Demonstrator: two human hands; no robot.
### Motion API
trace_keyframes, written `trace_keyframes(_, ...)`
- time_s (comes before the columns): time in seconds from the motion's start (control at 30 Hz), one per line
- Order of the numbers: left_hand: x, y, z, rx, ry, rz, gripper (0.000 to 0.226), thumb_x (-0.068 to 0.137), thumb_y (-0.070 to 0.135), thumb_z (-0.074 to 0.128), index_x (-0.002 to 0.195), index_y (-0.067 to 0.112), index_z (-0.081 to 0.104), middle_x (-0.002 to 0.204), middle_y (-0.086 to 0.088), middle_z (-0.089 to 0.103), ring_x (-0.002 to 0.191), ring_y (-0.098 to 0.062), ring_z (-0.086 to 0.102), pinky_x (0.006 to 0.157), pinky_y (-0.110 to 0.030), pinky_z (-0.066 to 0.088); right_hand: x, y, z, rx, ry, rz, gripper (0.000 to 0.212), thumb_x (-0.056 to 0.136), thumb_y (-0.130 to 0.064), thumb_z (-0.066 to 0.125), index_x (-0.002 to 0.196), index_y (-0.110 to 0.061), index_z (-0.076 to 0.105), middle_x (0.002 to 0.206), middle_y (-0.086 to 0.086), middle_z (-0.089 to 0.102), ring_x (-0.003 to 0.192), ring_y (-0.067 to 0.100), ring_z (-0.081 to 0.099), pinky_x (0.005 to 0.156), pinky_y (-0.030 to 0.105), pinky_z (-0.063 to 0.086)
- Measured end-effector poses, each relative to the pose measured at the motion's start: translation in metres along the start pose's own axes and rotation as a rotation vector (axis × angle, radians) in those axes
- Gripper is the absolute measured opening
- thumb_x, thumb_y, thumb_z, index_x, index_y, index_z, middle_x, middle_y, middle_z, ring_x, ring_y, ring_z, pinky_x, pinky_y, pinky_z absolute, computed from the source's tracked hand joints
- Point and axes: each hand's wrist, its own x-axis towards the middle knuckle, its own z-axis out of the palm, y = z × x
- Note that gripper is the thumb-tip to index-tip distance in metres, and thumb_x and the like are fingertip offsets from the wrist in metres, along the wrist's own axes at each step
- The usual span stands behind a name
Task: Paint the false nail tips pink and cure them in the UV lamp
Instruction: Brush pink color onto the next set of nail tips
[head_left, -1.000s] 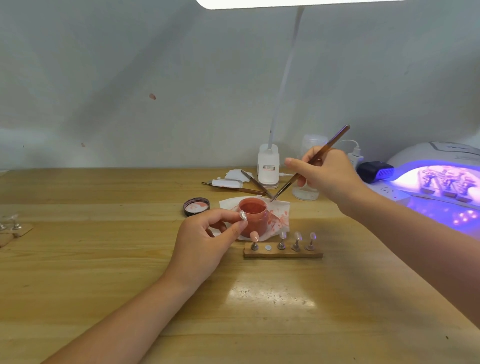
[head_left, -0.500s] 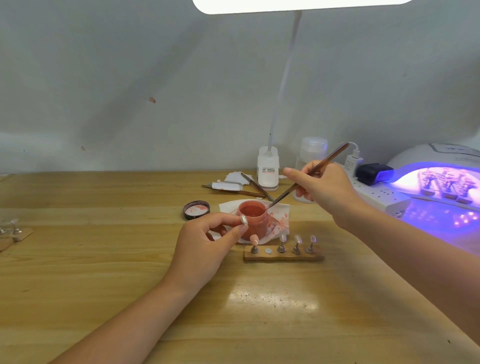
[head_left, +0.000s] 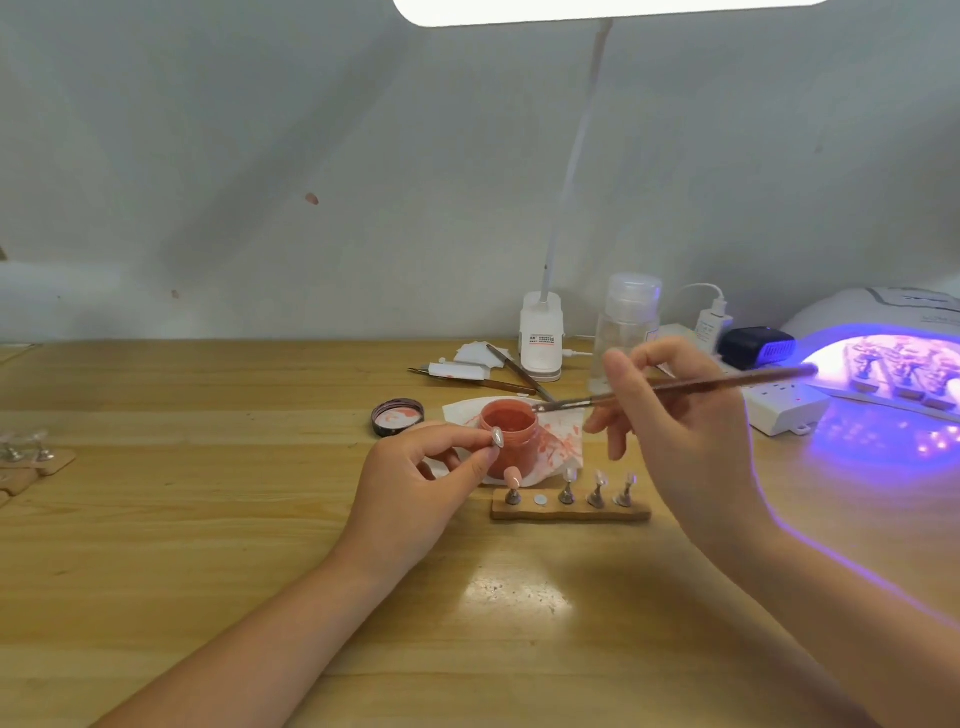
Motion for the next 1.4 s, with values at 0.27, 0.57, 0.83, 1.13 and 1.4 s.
trace_keyframes(0.27,0.0,0.0,0.001,-0.003,-0.001,0.011,0.018,0.075,0.011,0.071,0.08,0.028,0.071,0.081,0.003,0.07,0.067,-0.003,0.057,0.054,-0.008,0.038,-0.022,-0.002,0.008,-0.104,-0.111,-0.188,0.015,0.085,-0.024,0.054,0.075,-0.023,0.066,0.063,-0.022,0.063,0.055,-0.003,0.058,0.054,0.006,0.04)
trace_keyframes(0.57,-0.001,0.001,0.0,-0.013,-0.003,0.031,0.017,0.075,0.011,0.071,0.079,0.027,0.072,0.081,0.003,0.07,0.071,-0.014,0.059,0.052,-0.013,0.037,-0.028,0.003,0.015,-0.03,-0.048,-0.084,0.036,0.089,-0.035,0.041,0.067,-0.021,0.066,0.061,-0.004,0.066,0.051,0.005,0.056,0.051,0.014,0.043)
trace_keyframes(0.83,0.0,0.001,0.0,-0.005,-0.002,0.042,0.019,0.074,0.011,0.072,0.079,0.029,0.071,0.081,0.004,0.07,0.075,-0.016,0.061,0.055,-0.02,0.042,-0.029,0.004,0.016,-0.023,-0.017,-0.045,0.039,0.088,-0.036,0.043,0.064,-0.019,0.067,0.059,0.002,0.065,0.049,0.008,0.057,0.05,0.017,0.044)
trace_keyframes(1.13,0.0,0.0,0.0,-0.01,0.0,0.077,0.025,0.072,0.012,0.073,0.075,0.037,0.069,0.078,0.007,0.069,0.074,-0.016,0.06,0.054,-0.018,0.04,-0.029,0.003,0.016,0.012,-0.004,-0.015,0.043,0.086,-0.039,0.041,0.061,-0.016,0.067,0.055,0.0,0.064,0.048,0.008,0.056,0.05,0.017,0.044)
trace_keyframes(1.4,0.001,-0.001,0.001,-0.02,-0.001,0.12,0.02,0.07,0.019,0.072,0.074,0.039,0.069,0.076,0.009,0.069,0.072,-0.012,0.06,0.054,-0.009,0.038,-0.029,0.003,0.016,0.029,0.03,0.02,0.042,0.09,-0.034,0.049,0.058,-0.013,0.066,0.053,0.003,0.064,0.046,0.009,0.057,0.048,0.016,0.044)
